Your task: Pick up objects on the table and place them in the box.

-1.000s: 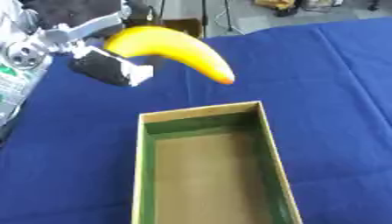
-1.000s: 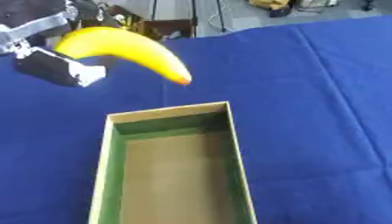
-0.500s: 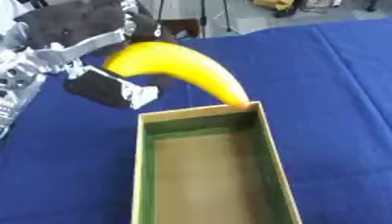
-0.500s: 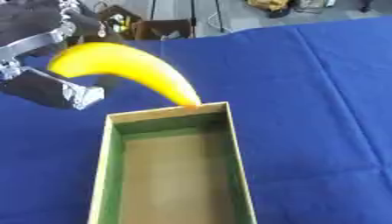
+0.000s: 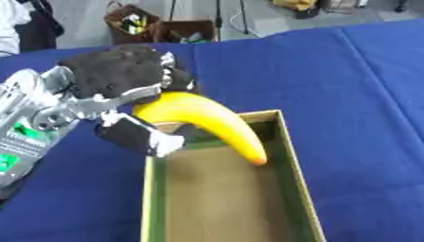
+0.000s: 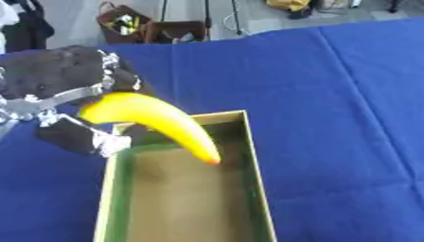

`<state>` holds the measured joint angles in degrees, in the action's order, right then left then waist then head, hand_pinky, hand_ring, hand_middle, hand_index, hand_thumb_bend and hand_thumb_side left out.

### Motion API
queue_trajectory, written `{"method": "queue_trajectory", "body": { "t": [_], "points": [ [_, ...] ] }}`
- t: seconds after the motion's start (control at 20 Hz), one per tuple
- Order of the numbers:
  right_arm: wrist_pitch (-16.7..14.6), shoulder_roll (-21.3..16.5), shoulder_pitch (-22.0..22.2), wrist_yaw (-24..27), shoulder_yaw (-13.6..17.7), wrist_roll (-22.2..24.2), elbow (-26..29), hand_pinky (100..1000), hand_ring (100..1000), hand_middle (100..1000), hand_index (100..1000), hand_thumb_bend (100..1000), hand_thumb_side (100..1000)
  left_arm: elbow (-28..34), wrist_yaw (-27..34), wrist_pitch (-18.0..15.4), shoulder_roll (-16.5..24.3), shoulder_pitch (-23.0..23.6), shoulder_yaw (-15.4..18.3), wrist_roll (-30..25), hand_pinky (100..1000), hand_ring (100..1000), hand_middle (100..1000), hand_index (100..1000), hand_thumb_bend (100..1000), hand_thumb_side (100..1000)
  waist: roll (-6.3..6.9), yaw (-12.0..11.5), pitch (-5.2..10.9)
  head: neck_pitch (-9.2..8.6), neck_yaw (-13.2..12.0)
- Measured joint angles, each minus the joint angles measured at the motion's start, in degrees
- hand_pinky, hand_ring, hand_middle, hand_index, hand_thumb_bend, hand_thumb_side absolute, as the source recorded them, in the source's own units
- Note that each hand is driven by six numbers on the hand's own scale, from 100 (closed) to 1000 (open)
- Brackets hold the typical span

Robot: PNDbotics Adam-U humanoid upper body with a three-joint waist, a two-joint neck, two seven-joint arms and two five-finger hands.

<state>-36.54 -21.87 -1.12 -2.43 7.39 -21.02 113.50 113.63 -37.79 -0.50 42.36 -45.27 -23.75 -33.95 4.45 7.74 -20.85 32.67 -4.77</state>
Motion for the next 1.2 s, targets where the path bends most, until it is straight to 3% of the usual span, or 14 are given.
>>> {"method": "queue_trajectory", "body": {
  "t": [0.65,1.05,1.2],
  "points": [
    [0.28,0.23,-0.44,0.07,-0.01,-0.13,0.0,740,618,576,736,100,619,0.0,-0.75,0.52,-2.9,0.86,-6.27,-1.86,303,463,387,525,100,474,-0.01,0.06,-0.32,-0.05,-0.23],
    [0.39,0.41,-0.49,0.35,-0.01,-0.06,0.0,741,618,576,735,100,619,0.0,-0.62,-0.13,-3.09,1.17,-8.85,-5.33,413,551,536,719,100,600,0.01,0.08,-0.3,-0.08,-0.29],
    [0.39,0.41,-0.49,0.5,-0.01,-0.06,0.0,740,618,576,735,100,620,0.0,-1.12,-1.44,-3.08,1.27,-9.38,-7.5,475,637,652,819,100,642,0.01,0.33,-0.26,-0.08,-0.35]
  ]
}}
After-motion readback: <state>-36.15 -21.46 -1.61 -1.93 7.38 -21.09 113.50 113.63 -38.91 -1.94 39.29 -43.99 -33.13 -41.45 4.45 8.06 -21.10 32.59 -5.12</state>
